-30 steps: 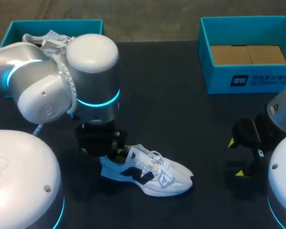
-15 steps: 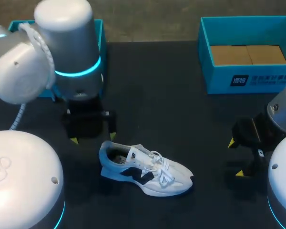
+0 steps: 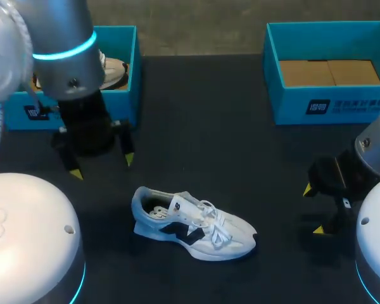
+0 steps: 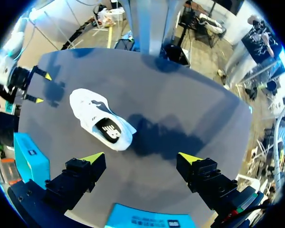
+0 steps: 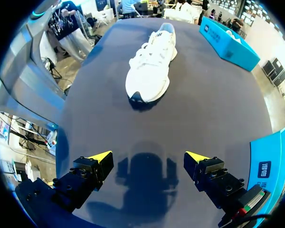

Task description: Take the shoe out of the shoebox, open the shoe tongue, remove and reinsert the insole, then place the shoe into the shoebox

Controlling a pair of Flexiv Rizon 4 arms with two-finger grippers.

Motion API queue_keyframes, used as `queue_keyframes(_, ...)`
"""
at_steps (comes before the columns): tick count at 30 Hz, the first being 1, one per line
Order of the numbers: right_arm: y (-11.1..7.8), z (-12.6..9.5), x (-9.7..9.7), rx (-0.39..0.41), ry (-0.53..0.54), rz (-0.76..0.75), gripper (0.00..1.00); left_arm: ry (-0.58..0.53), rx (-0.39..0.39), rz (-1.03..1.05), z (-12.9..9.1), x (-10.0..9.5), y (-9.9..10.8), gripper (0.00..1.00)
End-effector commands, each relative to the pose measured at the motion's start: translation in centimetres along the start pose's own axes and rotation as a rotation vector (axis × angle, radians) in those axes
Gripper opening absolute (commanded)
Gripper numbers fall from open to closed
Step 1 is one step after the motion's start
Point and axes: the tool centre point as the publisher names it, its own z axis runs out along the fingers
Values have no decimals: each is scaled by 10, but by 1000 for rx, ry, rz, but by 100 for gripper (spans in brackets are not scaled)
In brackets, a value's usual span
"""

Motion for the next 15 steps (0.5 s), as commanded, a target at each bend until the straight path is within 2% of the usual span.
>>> queue_keyframes(1,1,0,2,5,-4,1,100,-11,32,-29,-12,11,8,100)
queue_keyframes(8,1,0,2,5,-4,1,100,-14,50,-110,-19,23,17,100)
queue_keyframes(15,1,0,2,5,-4,1,100,-13,93,-252,-17,39,29,100)
